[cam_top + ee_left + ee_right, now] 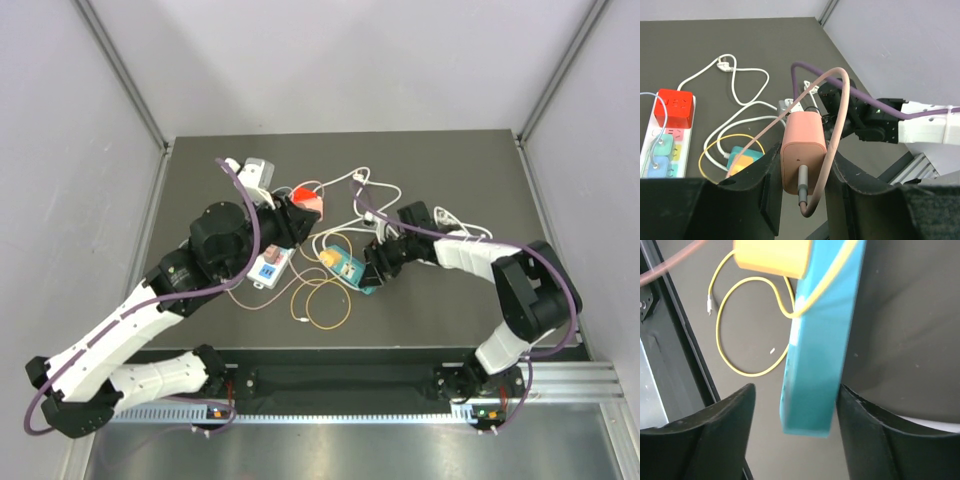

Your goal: Pull the plug off the socket

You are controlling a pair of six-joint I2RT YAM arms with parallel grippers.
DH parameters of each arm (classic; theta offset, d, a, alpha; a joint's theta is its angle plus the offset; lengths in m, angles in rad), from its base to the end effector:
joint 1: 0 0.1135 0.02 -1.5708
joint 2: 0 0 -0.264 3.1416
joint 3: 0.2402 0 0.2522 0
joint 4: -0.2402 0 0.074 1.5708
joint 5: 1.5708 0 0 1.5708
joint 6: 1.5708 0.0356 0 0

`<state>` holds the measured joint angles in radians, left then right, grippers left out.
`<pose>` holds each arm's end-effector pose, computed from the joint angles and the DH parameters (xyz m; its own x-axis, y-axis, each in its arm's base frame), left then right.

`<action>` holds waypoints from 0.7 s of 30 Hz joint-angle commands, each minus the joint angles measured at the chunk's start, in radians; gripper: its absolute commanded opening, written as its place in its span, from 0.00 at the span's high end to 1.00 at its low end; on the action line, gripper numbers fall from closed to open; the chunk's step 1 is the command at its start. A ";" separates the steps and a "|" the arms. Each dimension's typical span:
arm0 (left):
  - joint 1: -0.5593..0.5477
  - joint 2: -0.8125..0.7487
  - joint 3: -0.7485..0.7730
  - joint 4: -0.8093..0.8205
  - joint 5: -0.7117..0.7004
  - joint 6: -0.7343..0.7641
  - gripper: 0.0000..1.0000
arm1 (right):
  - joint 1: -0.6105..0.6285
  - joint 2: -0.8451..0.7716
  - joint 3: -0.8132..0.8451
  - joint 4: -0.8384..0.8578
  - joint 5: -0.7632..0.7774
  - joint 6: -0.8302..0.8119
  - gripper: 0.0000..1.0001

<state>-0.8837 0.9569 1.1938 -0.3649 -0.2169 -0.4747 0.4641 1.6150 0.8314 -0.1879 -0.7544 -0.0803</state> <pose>0.1327 -0.1496 0.4312 -0.3552 -0.2708 -0.8947 0.5141 0.7428 -0.4289 0.2609 0.1578 0.1643 -0.6821 -0.4068 -0.6076 -0.7287 0.4475 0.5184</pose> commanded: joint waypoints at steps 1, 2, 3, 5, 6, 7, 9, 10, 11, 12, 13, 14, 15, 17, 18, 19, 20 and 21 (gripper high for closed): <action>0.003 -0.040 -0.003 0.031 0.004 0.001 1.00 | 0.011 -0.016 0.090 -0.094 -0.036 -0.133 0.31; 0.003 -0.041 -0.006 0.026 0.004 0.004 1.00 | 0.008 -0.027 0.095 -0.113 -0.042 -0.160 0.23; 0.002 -0.041 -0.010 0.024 0.011 0.004 1.00 | 0.004 -0.038 0.097 -0.131 -0.057 -0.200 0.20; 0.003 -0.040 -0.019 0.014 0.016 0.013 1.00 | -0.002 -0.078 0.083 -0.134 -0.092 -0.226 0.11; 0.003 -0.040 -0.022 0.011 0.017 0.015 1.00 | -0.002 -0.092 0.078 -0.139 -0.100 -0.255 0.09; 0.003 -0.038 -0.023 0.007 0.014 0.021 1.00 | -0.001 -0.113 0.071 -0.140 -0.105 -0.268 0.06; 0.003 -0.034 -0.019 -0.006 0.010 0.030 1.00 | -0.002 -0.128 0.071 -0.151 -0.108 -0.297 0.02; 0.003 -0.033 -0.011 -0.011 -0.001 0.044 1.00 | -0.002 -0.138 0.077 -0.160 -0.103 -0.306 0.00; 0.003 -0.032 -0.005 -0.019 -0.009 0.051 1.00 | -0.004 -0.141 0.080 -0.168 -0.102 -0.315 0.00; 0.003 -0.029 0.003 -0.026 -0.015 0.057 1.00 | -0.007 -0.145 0.081 -0.180 -0.096 -0.334 0.00; 0.005 -0.026 0.028 -0.034 -0.019 0.076 1.00 | -0.008 -0.150 0.086 -0.188 -0.092 -0.340 0.00; 0.003 -0.018 0.044 -0.043 -0.027 0.085 1.00 | -0.013 -0.153 0.089 -0.203 -0.091 -0.360 0.00; 0.005 -0.015 0.059 -0.048 -0.030 0.094 1.00 | -0.015 -0.156 0.090 -0.206 -0.088 -0.366 0.00; 0.005 -0.006 0.110 -0.055 -0.033 0.119 1.00 | -0.019 -0.167 0.089 -0.217 -0.082 -0.384 0.00; 0.003 0.002 0.143 -0.060 -0.032 0.126 1.00 | -0.019 -0.170 0.090 -0.222 -0.080 -0.392 0.00; 0.003 0.006 0.161 -0.060 -0.032 0.139 1.00 | -0.019 -0.175 0.092 -0.228 -0.077 -0.400 0.00; 0.005 0.011 0.173 -0.062 -0.029 0.143 1.00 | -0.021 -0.179 0.094 -0.238 -0.077 -0.417 0.00; 0.003 0.017 0.185 -0.060 -0.027 0.149 1.00 | -0.022 -0.182 0.092 -0.243 -0.077 -0.424 0.00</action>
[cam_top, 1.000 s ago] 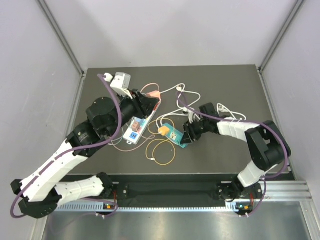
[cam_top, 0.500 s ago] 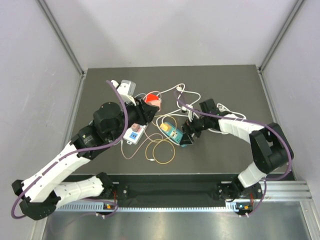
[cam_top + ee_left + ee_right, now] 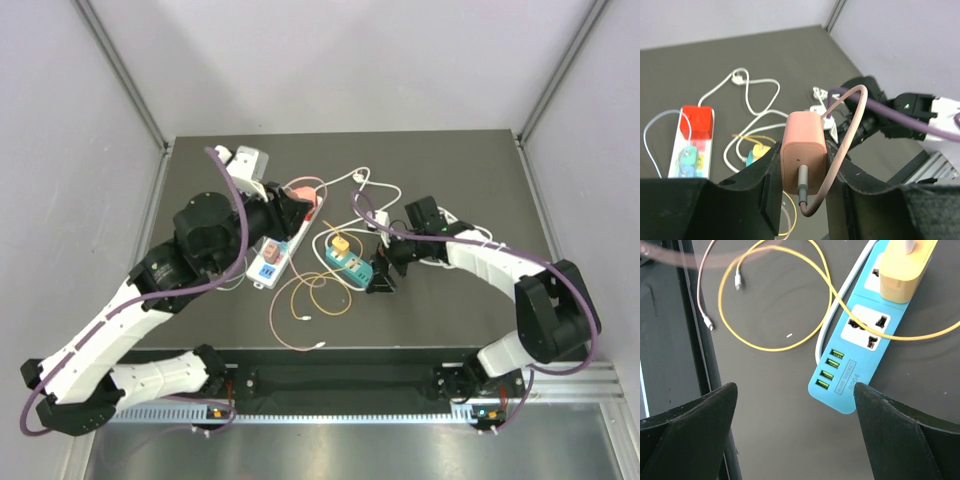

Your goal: Pull the plug off the socket

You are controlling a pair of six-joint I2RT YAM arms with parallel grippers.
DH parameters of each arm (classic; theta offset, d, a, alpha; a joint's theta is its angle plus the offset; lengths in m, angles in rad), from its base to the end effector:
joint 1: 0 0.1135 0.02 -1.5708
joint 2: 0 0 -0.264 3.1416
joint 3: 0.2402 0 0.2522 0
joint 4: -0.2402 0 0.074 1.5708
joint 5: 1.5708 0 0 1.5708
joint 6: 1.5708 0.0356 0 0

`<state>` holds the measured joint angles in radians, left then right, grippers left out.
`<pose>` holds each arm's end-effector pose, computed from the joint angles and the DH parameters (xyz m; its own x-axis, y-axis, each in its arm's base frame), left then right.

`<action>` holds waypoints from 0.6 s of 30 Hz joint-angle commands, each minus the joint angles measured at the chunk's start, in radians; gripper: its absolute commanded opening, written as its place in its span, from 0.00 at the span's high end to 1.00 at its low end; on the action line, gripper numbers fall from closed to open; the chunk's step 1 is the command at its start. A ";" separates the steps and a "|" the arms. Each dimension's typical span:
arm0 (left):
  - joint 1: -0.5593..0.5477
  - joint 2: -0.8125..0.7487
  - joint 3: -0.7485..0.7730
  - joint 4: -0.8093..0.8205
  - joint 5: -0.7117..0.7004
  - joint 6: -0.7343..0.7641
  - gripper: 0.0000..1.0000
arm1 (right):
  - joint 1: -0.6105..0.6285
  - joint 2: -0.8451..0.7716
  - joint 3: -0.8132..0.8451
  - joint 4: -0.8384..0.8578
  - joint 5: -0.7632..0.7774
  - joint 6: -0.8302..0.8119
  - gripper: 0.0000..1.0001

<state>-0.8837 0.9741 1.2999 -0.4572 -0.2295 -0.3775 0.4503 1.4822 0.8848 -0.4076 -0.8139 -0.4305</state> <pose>0.1282 -0.1435 0.4529 -0.3020 -0.1978 -0.9326 0.5362 0.7736 -0.3377 0.2460 0.1476 0.2052 -0.4195 -0.5211 -0.7433 -0.9076 0.2544 0.3340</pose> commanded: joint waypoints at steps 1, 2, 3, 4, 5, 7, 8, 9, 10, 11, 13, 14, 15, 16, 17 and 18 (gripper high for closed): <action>0.005 0.005 0.099 0.032 -0.011 0.058 1.00 | -0.010 -0.059 0.040 -0.028 -0.022 -0.082 0.00; 0.005 0.008 0.108 0.034 -0.008 0.061 1.00 | -0.013 -0.063 0.040 -0.042 -0.028 -0.103 0.00; 0.005 0.014 0.120 0.034 -0.002 0.065 1.00 | -0.015 -0.068 0.040 -0.052 -0.039 -0.119 0.00; 0.003 0.015 0.122 0.038 0.002 0.065 1.00 | -0.016 -0.082 0.042 -0.060 -0.050 -0.131 0.00; 0.005 0.018 0.125 0.044 0.010 0.063 1.00 | -0.016 -0.092 0.042 -0.078 -0.066 -0.167 0.00; 0.005 0.025 0.118 0.054 0.042 0.046 1.00 | -0.016 -0.126 0.043 -0.095 -0.082 -0.203 0.00; 0.003 0.028 0.110 0.066 0.053 0.039 1.00 | -0.016 -0.138 0.042 -0.117 -0.102 -0.250 0.00; 0.003 0.031 0.093 0.074 0.077 0.029 1.00 | -0.016 -0.172 0.040 -0.125 -0.111 -0.270 0.00; 0.003 0.031 0.084 0.081 0.090 0.010 1.00 | -0.019 -0.193 0.036 -0.126 -0.125 -0.287 0.00; 0.005 0.034 0.073 0.097 0.100 0.002 1.00 | -0.019 -0.212 0.028 -0.126 -0.133 -0.315 0.00; 0.003 0.040 0.052 0.101 0.110 -0.008 1.00 | -0.024 -0.261 0.007 -0.122 -0.158 -0.333 0.00; 0.005 0.043 0.049 0.100 0.105 -0.008 1.00 | -0.024 -0.273 -0.001 -0.117 -0.166 -0.350 0.00; 0.005 0.051 0.047 0.098 0.098 -0.005 1.00 | -0.025 -0.296 -0.015 -0.119 -0.175 -0.361 0.00; 0.006 0.052 0.047 0.098 0.085 -0.003 1.00 | -0.025 -0.306 -0.020 -0.117 -0.185 -0.379 0.00; 0.008 0.054 0.048 0.100 0.082 0.002 1.00 | -0.025 -0.315 -0.024 -0.112 -0.186 -0.384 0.00; 0.011 0.060 0.062 0.106 0.078 0.011 1.00 | -0.027 -0.327 -0.030 -0.111 -0.185 -0.383 0.00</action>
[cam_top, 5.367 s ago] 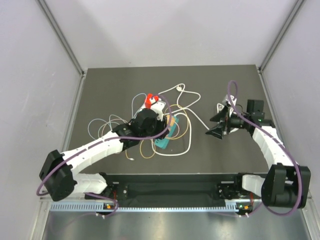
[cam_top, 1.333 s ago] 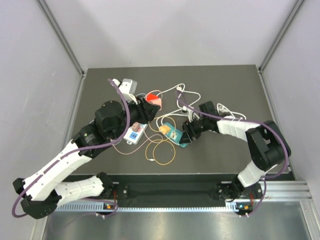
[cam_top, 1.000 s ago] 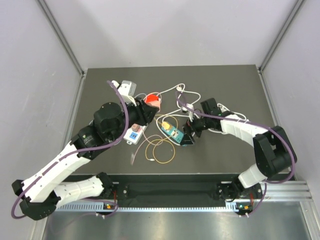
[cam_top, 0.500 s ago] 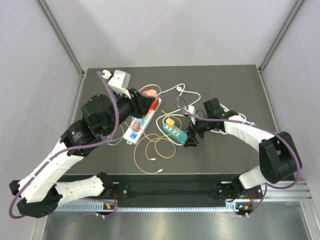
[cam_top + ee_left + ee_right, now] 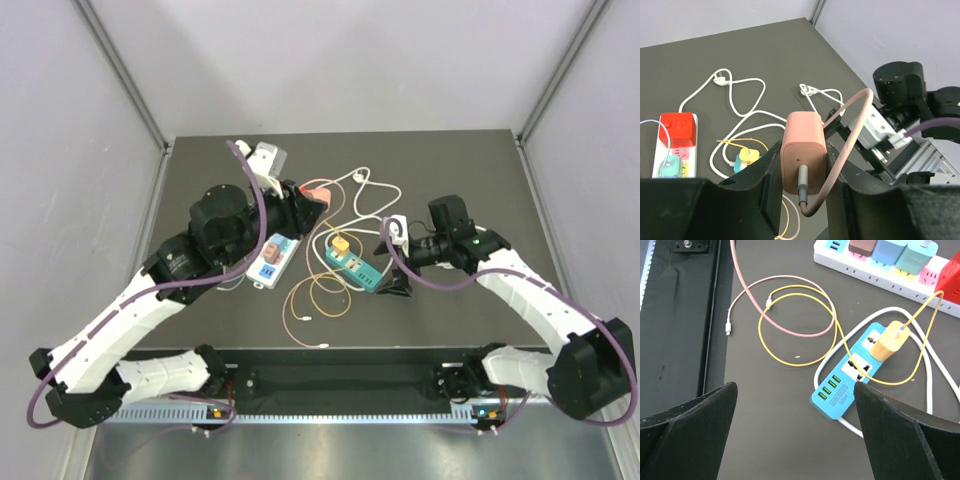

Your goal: Pull the plug off the socket

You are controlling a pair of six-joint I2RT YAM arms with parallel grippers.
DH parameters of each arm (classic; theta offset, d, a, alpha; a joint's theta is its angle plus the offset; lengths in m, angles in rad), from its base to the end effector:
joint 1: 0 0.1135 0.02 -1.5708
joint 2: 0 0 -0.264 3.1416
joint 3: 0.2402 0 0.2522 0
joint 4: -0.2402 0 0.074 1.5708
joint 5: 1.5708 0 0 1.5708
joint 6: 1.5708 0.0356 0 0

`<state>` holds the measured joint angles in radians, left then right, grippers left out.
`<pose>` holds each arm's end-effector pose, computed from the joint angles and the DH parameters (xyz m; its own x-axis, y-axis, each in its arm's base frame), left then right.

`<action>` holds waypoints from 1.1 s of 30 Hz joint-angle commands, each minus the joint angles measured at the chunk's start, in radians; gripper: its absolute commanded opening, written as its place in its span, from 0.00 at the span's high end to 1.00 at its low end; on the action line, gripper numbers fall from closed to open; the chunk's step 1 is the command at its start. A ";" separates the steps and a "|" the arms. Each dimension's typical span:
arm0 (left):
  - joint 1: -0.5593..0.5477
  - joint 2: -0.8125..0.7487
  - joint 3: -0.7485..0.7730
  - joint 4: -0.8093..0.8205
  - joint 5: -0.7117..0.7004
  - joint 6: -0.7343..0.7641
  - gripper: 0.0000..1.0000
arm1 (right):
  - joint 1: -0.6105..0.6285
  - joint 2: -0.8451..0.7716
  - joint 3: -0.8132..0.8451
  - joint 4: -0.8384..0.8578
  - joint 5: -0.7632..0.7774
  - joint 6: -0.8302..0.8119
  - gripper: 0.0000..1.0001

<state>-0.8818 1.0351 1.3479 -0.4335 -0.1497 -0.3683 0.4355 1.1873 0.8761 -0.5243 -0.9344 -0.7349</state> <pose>0.1365 -0.1574 0.4598 -0.3123 -0.1808 -0.9326 0.5967 0.7266 -0.3407 0.2025 0.1258 0.2699 -0.0028 -0.4408 -0.8976 -0.9998 0.0211 -0.0073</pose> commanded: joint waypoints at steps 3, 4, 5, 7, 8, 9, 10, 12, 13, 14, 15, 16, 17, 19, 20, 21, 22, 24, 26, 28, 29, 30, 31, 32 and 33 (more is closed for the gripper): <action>0.024 0.048 0.136 0.055 -0.033 0.054 1.00 | -0.033 -0.034 -0.020 0.007 -0.061 -0.070 0.00; 0.027 0.068 0.187 0.038 -0.048 0.072 1.00 | -0.050 -0.034 -0.020 0.009 -0.064 -0.063 0.00; 0.027 0.110 0.242 0.024 -0.085 0.092 1.00 | -0.058 -0.032 -0.019 0.010 -0.066 -0.057 0.00; 0.033 0.155 0.403 0.006 -0.129 0.143 1.00 | -0.086 -0.035 -0.017 0.014 -0.067 -0.046 0.00; 0.032 0.175 0.449 0.009 -0.152 0.161 1.00 | -0.093 -0.038 -0.017 0.018 -0.067 -0.032 0.00; 0.033 0.210 0.529 0.016 -0.207 0.195 1.00 | -0.101 -0.044 -0.020 0.023 -0.067 -0.026 0.00; 0.033 0.224 0.558 0.044 -0.235 0.213 1.00 | -0.118 -0.049 -0.020 0.032 -0.066 -0.008 0.00; 0.033 0.255 0.620 0.094 -0.336 0.279 1.00 | -0.136 -0.061 -0.022 0.038 -0.067 0.002 0.00; 0.035 0.264 0.635 0.120 -0.365 0.307 1.00 | -0.148 -0.064 -0.023 0.040 -0.070 0.005 0.00; 0.034 0.279 0.666 0.183 -0.399 0.333 1.00 | -0.156 -0.069 -0.025 0.044 -0.072 0.014 0.00; 0.033 0.287 0.678 0.214 -0.443 0.388 1.00 | -0.162 -0.074 -0.026 0.046 -0.072 0.017 0.00; 0.035 0.293 0.688 0.255 -0.462 0.414 1.00 | -0.173 -0.075 -0.026 0.049 -0.073 0.022 0.00; 0.035 0.308 0.695 0.327 -0.474 0.445 1.00 | -0.176 -0.077 -0.026 0.050 -0.075 0.028 0.00; 0.035 0.328 0.732 0.403 -0.516 0.523 1.00 | -0.185 -0.078 -0.026 0.053 -0.078 0.035 0.00; 0.035 0.351 0.750 0.494 -0.524 0.554 1.00 | -0.187 -0.077 -0.026 0.055 -0.078 0.037 0.00; 0.037 0.364 0.763 0.537 -0.534 0.622 1.00 | -0.190 -0.077 -0.025 0.055 -0.078 0.038 0.00; 0.037 0.378 0.772 0.579 -0.547 0.664 1.00 | -0.195 -0.075 -0.025 0.053 -0.078 0.045 0.00; 0.037 0.436 0.840 0.666 -0.554 0.766 1.00 | -0.199 -0.075 -0.023 0.053 -0.080 0.051 0.00; 0.038 0.512 0.966 0.687 -0.551 0.822 1.00 | -0.210 -0.078 -0.025 0.055 -0.086 0.057 0.00; 0.038 0.554 1.032 0.742 -0.538 0.893 1.00 | -0.218 -0.078 -0.026 0.056 -0.090 0.060 0.00; 0.040 0.565 1.033 0.784 -0.521 0.922 1.00 | -0.219 -0.078 -0.026 0.056 -0.090 0.061 0.00; 0.044 0.568 1.033 0.832 -0.519 0.972 1.00 | -0.219 -0.075 -0.026 0.056 -0.092 0.061 0.00; 0.050 0.572 1.031 0.892 -0.518 0.992 1.00 | -0.222 -0.074 -0.028 0.053 -0.095 0.065 0.00; 0.075 0.582 1.031 0.918 -0.521 1.006 1.00 | -0.224 -0.072 -0.026 0.053 -0.095 0.066 0.00; 0.092 0.583 1.031 0.927 -0.521 0.997 1.00 | -0.225 -0.069 -0.026 0.053 -0.095 0.068 0.00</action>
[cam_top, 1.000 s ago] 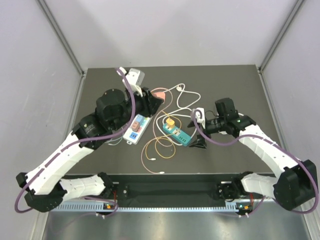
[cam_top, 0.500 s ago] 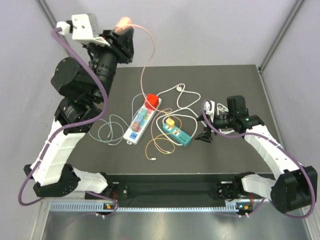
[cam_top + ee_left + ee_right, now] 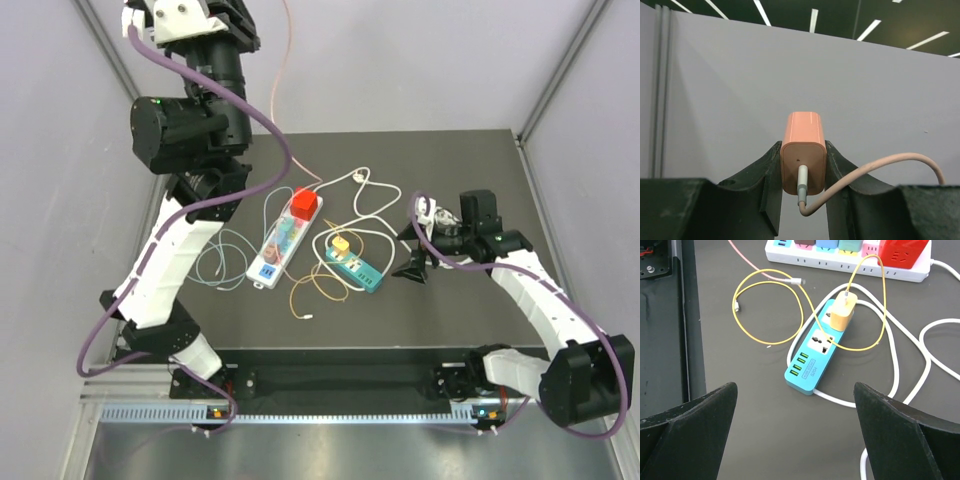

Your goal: Pull the plug off the socket

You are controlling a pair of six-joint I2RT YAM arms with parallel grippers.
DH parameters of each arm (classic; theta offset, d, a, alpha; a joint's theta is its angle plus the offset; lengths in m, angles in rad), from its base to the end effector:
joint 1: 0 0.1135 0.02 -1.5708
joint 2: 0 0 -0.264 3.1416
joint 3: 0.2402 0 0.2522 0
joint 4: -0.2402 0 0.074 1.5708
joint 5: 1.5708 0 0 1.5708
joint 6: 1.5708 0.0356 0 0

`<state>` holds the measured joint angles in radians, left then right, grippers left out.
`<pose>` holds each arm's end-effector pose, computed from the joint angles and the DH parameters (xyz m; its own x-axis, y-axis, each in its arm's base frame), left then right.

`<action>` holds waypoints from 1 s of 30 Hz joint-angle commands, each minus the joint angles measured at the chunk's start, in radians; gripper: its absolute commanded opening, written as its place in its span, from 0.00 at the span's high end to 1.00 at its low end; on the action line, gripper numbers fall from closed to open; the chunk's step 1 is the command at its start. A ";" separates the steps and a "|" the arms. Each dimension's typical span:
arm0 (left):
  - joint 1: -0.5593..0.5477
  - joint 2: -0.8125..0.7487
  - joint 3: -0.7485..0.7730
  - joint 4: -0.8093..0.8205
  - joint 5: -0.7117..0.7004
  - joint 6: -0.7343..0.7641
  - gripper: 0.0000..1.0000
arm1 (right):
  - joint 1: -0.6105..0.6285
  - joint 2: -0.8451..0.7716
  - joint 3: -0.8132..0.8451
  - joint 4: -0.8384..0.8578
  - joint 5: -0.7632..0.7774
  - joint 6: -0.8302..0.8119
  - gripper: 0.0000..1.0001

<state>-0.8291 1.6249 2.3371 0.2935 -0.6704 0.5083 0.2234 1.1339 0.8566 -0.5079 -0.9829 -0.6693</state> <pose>0.1751 -0.1584 0.6687 0.6702 -0.1670 -0.7232 0.0307 0.9798 -0.1977 0.2144 0.0791 0.2771 -0.1084 -0.3775 -0.9197 -0.9742 0.2247 0.0226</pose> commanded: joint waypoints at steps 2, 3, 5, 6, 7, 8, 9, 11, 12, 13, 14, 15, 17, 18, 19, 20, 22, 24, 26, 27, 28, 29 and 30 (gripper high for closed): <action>0.108 -0.008 0.041 0.191 0.006 0.076 1.00 | -0.016 -0.013 -0.008 0.040 -0.051 0.004 0.00; 0.131 -0.010 0.041 0.191 0.011 0.034 1.00 | -0.016 -0.011 -0.007 0.039 -0.051 0.005 0.00; 0.171 -0.014 0.042 0.182 0.014 -0.005 1.00 | -0.016 -0.008 -0.005 0.039 -0.054 0.008 0.00; 0.200 -0.017 0.041 0.171 0.021 -0.026 1.00 | -0.016 -0.003 -0.005 0.035 -0.056 0.008 0.00; 0.209 -0.026 0.039 0.159 0.041 -0.030 1.00 | -0.018 -0.002 -0.004 0.032 -0.059 0.007 0.00; 0.214 -0.036 0.012 0.107 0.055 -0.031 1.00 | -0.016 0.000 -0.004 0.028 -0.063 0.004 0.00; 0.214 -0.055 -0.019 0.072 0.081 -0.039 1.00 | -0.016 0.004 0.002 0.022 -0.071 -0.006 0.00; 0.214 -0.132 -0.149 0.010 0.130 -0.095 1.00 | -0.016 0.026 0.022 -0.047 -0.120 -0.064 0.00; 0.214 -0.160 -0.201 -0.011 0.140 -0.106 1.00 | -0.016 0.035 0.027 -0.075 -0.141 -0.091 0.00; 0.214 -0.187 -0.255 -0.001 0.141 -0.109 1.00 | -0.015 0.043 0.032 -0.107 -0.181 -0.137 0.00; 0.214 -0.235 -0.348 0.021 0.129 -0.109 1.00 | -0.015 0.047 0.033 -0.133 -0.194 -0.148 0.00; 0.214 -0.252 -0.381 0.047 0.123 -0.094 1.00 | -0.013 0.050 0.030 -0.138 -0.204 -0.154 0.00; 0.216 -0.269 -0.403 0.029 0.108 -0.090 1.00 | -0.003 0.050 0.021 -0.127 -0.215 -0.164 0.00; 0.216 -0.269 -0.392 0.000 0.112 -0.121 1.00 | 0.023 0.049 0.007 -0.115 -0.214 -0.159 0.00; 0.214 -0.269 -0.378 -0.058 0.121 -0.143 1.00 | 0.045 0.047 -0.001 -0.098 -0.203 -0.139 0.00; 0.216 -0.267 -0.357 -0.088 0.141 -0.171 1.00 | 0.074 0.047 -0.010 -0.030 -0.185 -0.118 0.00; 0.214 -0.273 -0.340 -0.140 0.150 -0.249 1.00 | 0.218 0.049 -0.034 0.055 -0.041 -0.040 0.00; 0.214 -0.284 -0.328 -0.172 0.152 -0.309 1.00 | 0.372 0.050 -0.060 0.223 0.123 0.060 0.00; 0.214 -0.298 -0.325 -0.192 0.150 -0.356 1.00 | 0.454 0.062 -0.083 0.340 0.235 0.138 0.00; 0.214 -0.304 -0.325 -0.204 0.152 -0.369 1.00 | 0.515 0.069 -0.083 0.403 0.268 0.145 0.00; 0.214 -0.321 -0.334 -0.221 0.152 -0.381 1.00 | 0.540 0.076 -0.085 0.428 0.324 0.154 0.00; 0.214 -0.330 -0.340 -0.231 0.155 -0.404 1.00 | 0.560 0.096 -0.080 0.445 0.346 0.158 0.00; 0.214 -0.341 -0.347 -0.235 0.157 -0.413 1.00 | 0.594 0.110 -0.079 0.457 0.357 0.157 0.00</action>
<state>-0.6159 1.3499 1.9686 0.0803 -0.5350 0.1860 0.7532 1.2167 0.7719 -0.2546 -0.7792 -0.5766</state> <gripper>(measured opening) 0.383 0.996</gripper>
